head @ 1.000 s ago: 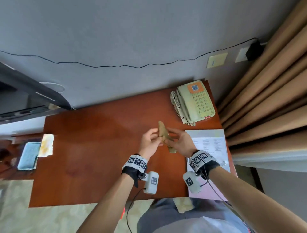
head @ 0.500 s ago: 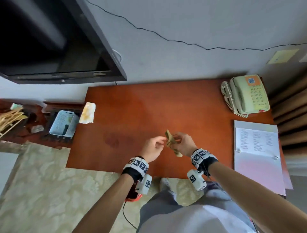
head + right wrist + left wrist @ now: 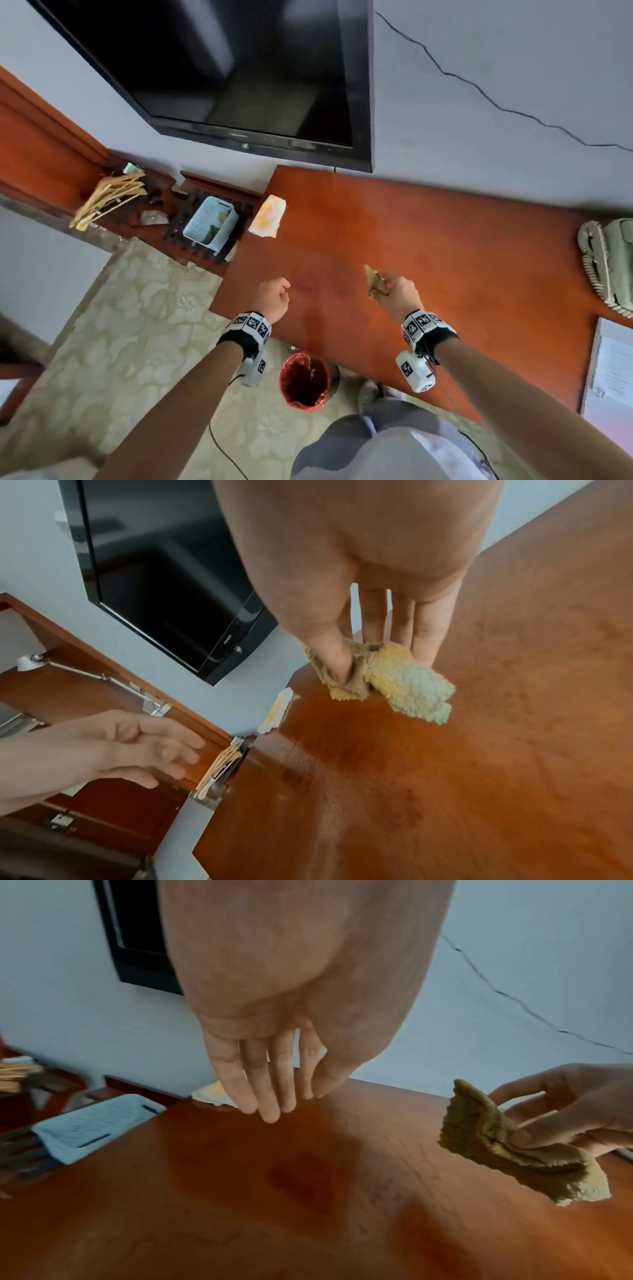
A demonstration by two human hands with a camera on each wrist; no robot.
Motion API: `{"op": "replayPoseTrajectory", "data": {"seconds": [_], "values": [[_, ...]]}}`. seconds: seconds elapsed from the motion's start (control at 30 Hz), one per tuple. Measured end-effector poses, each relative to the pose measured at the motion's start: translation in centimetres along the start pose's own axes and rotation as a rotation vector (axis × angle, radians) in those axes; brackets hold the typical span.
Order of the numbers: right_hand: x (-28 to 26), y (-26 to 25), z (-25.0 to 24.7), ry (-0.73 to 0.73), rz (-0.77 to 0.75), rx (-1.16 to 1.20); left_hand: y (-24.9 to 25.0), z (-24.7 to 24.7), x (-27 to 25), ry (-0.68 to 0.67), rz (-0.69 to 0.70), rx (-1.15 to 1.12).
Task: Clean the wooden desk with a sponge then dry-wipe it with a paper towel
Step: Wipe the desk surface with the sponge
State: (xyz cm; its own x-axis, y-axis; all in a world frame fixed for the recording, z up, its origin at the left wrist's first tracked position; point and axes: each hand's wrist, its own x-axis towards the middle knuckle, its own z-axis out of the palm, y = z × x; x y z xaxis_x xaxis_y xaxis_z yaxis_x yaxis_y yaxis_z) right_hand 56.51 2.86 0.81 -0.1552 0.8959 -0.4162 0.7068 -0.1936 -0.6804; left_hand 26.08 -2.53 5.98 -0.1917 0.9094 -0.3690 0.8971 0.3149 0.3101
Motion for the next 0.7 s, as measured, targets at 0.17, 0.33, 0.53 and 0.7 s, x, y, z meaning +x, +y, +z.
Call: {"op": "replayPoseTrajectory", "data": {"seconds": [0.17, 0.33, 0.53, 0.7], "values": [[3.8, -3.3, 1.7, -0.08, -0.005, -0.075, -3.9, -2.8, 1.2, 0.046, -0.134, 0.057], [6.0, -6.9, 2.0, -0.064, 0.003, -0.079, -6.0, -4.7, 3.7, 0.058, -0.144, 0.062], [9.6, -10.9, 5.5, -0.032, 0.069, -0.075, -8.6, -4.8, 10.8, 0.006, -0.097, 0.104], [12.0, -14.6, 11.1, 0.065, 0.122, -0.003, -12.0, -4.4, 19.5, -0.055, 0.085, 0.179]]}}
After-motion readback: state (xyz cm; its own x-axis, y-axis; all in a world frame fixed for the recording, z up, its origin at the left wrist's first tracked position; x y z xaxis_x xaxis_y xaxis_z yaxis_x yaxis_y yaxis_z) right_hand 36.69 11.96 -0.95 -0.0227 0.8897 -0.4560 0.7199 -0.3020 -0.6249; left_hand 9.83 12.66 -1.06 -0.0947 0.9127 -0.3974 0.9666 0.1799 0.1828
